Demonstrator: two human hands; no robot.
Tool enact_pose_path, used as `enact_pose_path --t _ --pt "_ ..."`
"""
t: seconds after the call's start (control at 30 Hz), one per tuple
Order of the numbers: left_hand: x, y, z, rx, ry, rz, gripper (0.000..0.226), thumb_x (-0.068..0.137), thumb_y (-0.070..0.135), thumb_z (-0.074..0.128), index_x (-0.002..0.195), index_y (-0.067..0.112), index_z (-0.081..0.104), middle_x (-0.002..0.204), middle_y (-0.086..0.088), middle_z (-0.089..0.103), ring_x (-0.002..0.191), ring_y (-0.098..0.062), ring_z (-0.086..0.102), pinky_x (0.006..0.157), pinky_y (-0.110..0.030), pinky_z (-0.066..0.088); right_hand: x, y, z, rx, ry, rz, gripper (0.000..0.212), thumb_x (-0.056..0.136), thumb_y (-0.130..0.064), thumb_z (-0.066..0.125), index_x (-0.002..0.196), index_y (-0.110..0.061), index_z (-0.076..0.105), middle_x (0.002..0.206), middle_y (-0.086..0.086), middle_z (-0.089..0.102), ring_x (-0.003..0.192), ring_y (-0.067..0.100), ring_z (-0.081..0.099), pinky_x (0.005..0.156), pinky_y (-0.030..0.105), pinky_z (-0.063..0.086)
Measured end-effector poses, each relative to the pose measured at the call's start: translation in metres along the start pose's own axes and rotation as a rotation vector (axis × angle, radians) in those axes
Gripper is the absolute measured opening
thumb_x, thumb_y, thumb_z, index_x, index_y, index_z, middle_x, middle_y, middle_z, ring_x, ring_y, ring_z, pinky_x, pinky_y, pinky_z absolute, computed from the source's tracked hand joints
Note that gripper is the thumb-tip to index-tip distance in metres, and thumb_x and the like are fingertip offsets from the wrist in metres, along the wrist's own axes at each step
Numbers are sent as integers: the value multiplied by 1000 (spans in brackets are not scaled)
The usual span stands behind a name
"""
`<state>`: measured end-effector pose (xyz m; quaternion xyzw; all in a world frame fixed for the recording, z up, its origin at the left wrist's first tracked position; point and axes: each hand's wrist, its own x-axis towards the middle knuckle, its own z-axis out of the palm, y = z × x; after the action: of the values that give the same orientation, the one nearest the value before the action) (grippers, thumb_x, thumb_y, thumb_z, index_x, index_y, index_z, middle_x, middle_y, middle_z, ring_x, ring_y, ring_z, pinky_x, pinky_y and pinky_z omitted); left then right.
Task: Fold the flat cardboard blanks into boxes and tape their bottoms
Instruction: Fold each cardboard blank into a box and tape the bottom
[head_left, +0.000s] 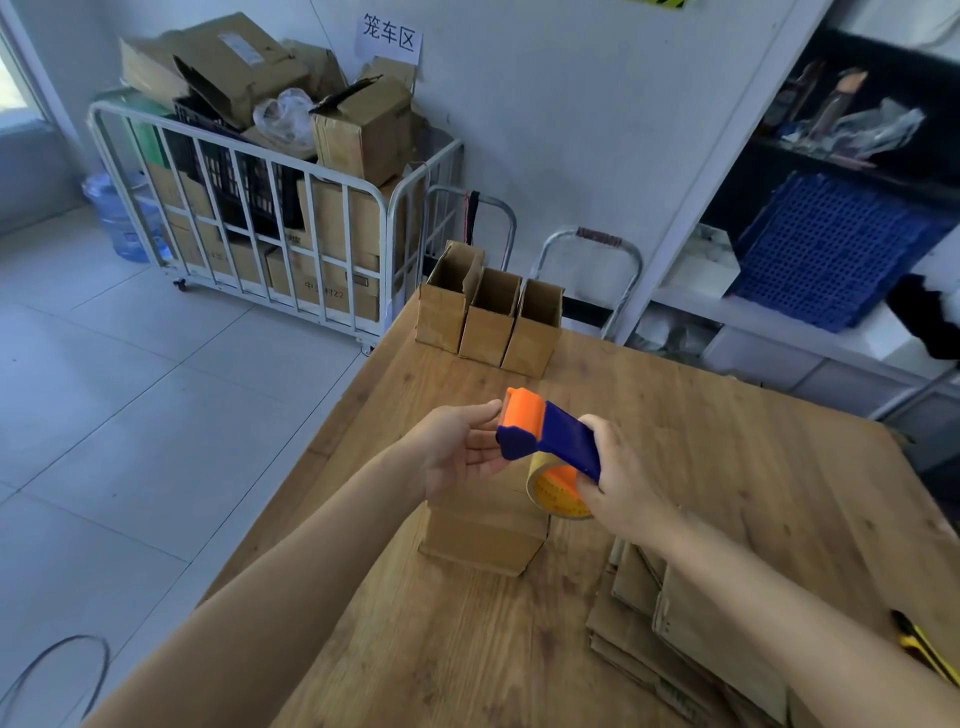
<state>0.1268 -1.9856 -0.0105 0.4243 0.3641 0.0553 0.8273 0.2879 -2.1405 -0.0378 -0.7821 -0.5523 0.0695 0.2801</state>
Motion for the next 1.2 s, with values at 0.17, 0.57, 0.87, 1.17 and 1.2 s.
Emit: enact_pose_path --t 0.17,0.57,0.87,1.17,1.2 --pt "-1 -1 -1 189 94 54 37 91 38 62 113 8 62 109 -12 68 103 -25 63 88 -38 54 0 4 0 -13 -20 -7 57 84 -17 67 133 -13 39 118 1 49 97 12 49 77 17 42" --pt "-11 3 -18 77 -37 38 22 89 21 64 105 5 62 82 -5 69 78 -14 62 74 -27 50 1 -7 -4 -64 -46 -52 51 82 -19 70 125 -19 42 110 -1 50 92 12 50 74 30 52" --pt "-6 -15 -9 -191 -96 17 4 91 4 57 91 6 60 80 -11 63 65 -14 59 62 -24 53 -4 0 -5 -24 -39 -36 58 83 -15 70 133 -16 39 116 -3 48 97 8 49 76 18 45" --pt "-9 -3 -14 108 120 83 44 94 43 55 103 2 67 87 -12 71 83 -22 66 75 -33 51 -3 -5 -9 -22 -39 -76 56 82 -23 69 130 -17 42 114 -5 48 95 4 48 74 14 41" --pt "-9 -5 -15 191 143 114 38 91 40 61 100 4 67 88 -11 71 85 -21 66 75 -32 51 -1 -9 -11 -14 -46 -92 55 80 -27 68 129 -18 44 112 -7 48 95 3 48 74 14 40"
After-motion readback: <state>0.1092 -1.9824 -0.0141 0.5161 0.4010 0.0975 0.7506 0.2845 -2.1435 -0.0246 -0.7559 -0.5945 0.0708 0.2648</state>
